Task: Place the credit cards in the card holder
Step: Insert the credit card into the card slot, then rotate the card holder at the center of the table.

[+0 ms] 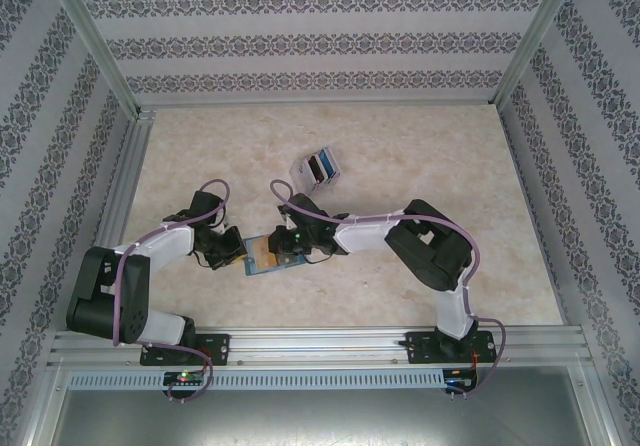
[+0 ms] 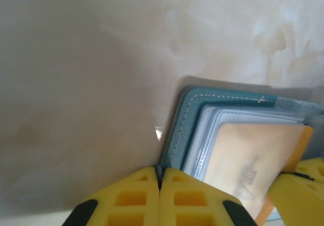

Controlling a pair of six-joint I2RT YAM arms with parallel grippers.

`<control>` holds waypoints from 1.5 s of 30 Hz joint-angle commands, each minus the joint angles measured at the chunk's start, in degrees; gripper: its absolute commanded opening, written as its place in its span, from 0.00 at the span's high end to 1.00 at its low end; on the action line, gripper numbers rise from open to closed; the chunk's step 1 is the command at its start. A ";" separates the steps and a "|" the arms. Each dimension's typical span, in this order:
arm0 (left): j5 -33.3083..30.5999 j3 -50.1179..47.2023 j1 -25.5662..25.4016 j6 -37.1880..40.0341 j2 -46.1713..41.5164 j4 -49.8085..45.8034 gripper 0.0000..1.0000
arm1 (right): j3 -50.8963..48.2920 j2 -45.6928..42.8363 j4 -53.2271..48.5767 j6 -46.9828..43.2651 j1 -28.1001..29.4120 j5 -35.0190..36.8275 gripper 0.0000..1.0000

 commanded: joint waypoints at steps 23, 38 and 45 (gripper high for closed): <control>-9.72 7.63 -2.22 2.76 -7.08 -7.02 0.63 | -2.83 -12.36 -15.33 -9.39 -3.23 4.13 0.69; -10.21 18.86 -2.15 9.98 12.81 -5.33 0.73 | -7.41 -9.23 -14.89 -8.90 -0.61 0.98 0.76; -6.54 11.88 -2.22 7.95 8.94 -4.38 0.85 | -3.86 -4.94 -13.41 -10.89 -5.27 0.59 0.76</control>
